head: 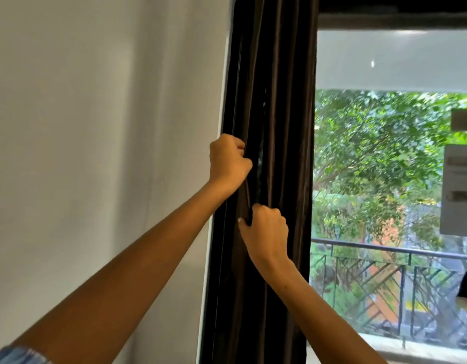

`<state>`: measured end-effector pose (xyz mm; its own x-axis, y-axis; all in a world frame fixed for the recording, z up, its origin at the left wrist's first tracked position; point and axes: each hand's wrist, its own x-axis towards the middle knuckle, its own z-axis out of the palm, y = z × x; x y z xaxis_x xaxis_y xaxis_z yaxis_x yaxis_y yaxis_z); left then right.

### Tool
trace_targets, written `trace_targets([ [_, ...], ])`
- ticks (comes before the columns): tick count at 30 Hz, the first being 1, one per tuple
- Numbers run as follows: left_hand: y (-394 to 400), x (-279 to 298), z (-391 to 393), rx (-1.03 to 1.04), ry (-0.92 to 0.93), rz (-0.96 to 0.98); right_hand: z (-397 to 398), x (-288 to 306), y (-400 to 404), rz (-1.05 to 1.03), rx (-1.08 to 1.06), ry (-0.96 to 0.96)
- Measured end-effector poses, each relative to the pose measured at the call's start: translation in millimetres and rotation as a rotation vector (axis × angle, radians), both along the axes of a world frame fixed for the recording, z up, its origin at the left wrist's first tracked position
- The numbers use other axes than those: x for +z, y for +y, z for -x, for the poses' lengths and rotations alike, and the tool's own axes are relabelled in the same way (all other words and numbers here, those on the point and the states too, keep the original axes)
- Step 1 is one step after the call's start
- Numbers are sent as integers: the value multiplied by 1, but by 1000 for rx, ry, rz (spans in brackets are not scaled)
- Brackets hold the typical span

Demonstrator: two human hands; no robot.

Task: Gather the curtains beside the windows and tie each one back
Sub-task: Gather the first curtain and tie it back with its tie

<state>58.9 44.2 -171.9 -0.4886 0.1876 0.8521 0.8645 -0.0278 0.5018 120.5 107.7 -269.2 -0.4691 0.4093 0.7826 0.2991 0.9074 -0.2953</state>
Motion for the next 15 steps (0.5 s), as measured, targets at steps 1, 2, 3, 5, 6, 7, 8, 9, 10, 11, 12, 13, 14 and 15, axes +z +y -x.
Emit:
trace_targets([
  [1,-2,-11,-3,-46,-35,-11,0,-10,2,14,2,6],
  [2,-5,-24,-5,-87,-74,-26,-2,-20,1,34,4,17],
  [3,-9,-40,-6,-121,-102,-47,-4,-32,2,59,22,40],
  [5,-16,-77,3,-144,-148,-79,-12,-52,2,119,87,113],
  [6,-19,-98,10,-131,-192,-68,-16,-62,0,152,114,152],
  [7,-20,-118,17,-123,-253,-43,-20,-72,0,170,141,188],
  [8,-21,-137,24,-127,-325,-4,-23,-81,-2,187,158,212],
  [9,-20,-154,29,-147,-388,35,-26,-89,-2,197,169,232],
  [10,-19,-169,32,-174,-438,79,-28,-96,-4,209,174,244],
  [11,-17,-182,34,-197,-477,121,-28,-103,-6,223,177,260],
  [12,-16,-192,35,-220,-502,150,-28,-109,-7,242,178,272],
  [13,-15,-199,37,-238,-517,159,-28,-114,-9,260,180,279],
  [14,-15,-205,39,-250,-512,152,-29,-119,-10,272,183,281],
  [15,-16,-209,41,-254,-489,142,-28,-126,-12,269,183,283],
])
